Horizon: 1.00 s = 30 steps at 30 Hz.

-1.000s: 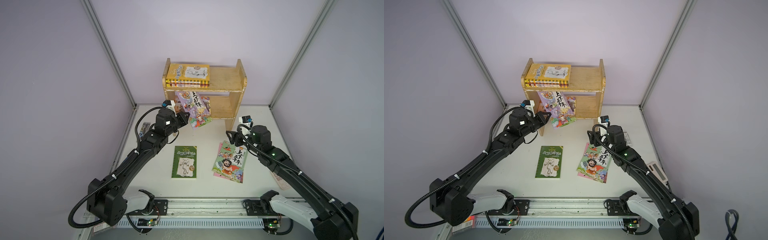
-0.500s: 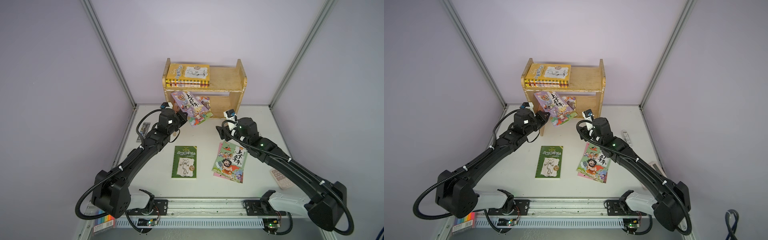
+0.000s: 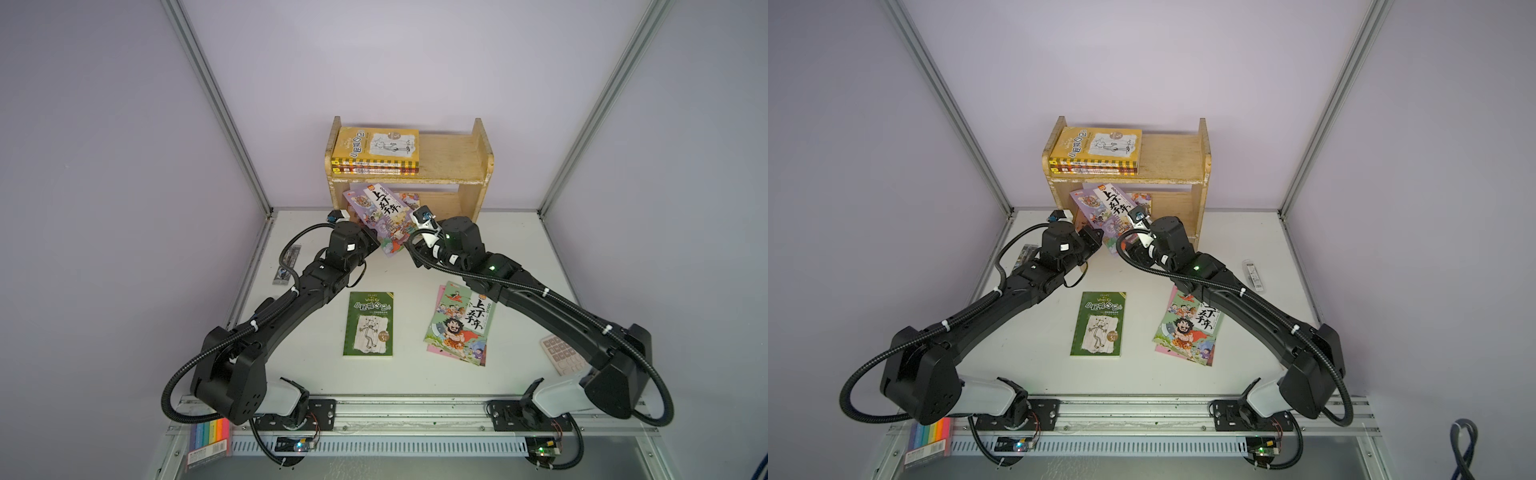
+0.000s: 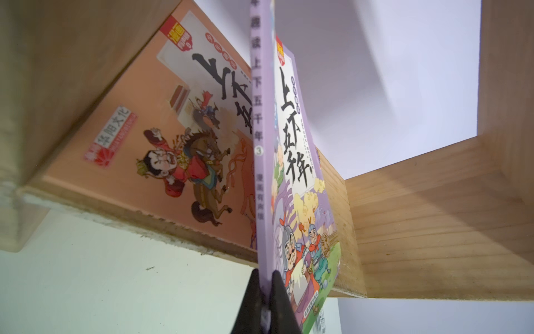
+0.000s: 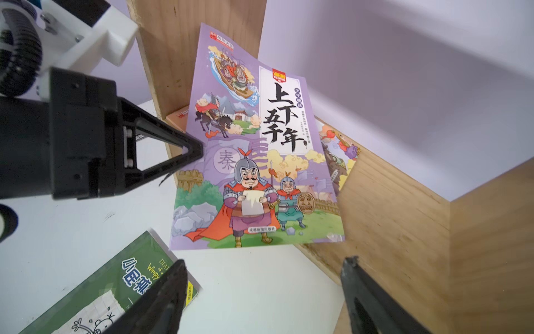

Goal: Stacking books/files
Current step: Place the book at the bookshelf, then move the book to the bookshelf.

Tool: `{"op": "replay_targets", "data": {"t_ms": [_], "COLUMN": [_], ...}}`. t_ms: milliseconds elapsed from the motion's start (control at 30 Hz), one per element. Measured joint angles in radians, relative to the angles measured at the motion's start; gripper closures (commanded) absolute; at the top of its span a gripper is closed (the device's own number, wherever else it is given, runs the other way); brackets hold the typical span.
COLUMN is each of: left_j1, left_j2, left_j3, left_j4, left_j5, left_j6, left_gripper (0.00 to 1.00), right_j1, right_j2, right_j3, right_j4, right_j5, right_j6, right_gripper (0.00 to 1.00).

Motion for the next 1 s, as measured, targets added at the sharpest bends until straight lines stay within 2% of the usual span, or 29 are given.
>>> {"op": "replay_targets", "data": {"t_ms": [133,433,667,1000], "left_j1": [-0.001,0.001,0.002,0.041], "left_j2": [0.008,0.006,-0.082,-0.292], "left_j3": [-0.001,-0.008,-0.057,-0.154], "left_j4": [0.000,0.000,-0.014,-0.110], "left_j5": [-0.015,-0.018,-0.034,-0.149], "left_j6": [0.000,0.000,0.011,0.063], "left_gripper": [0.77,0.66,0.59,0.54], "right_j1": [0.005,0.033,0.069,0.114], "right_j2": [0.047,0.137,0.222,0.351], "right_j3": [0.034,0.119,0.209,0.313], "right_j4": [-0.027,-0.053,-0.075,-0.120], "right_j5": [-0.021,-0.063,-0.062,0.103], "right_j6": [-0.021,-0.059,-0.083,-0.134], "right_gripper": [0.15,0.15,0.15,0.13]}}
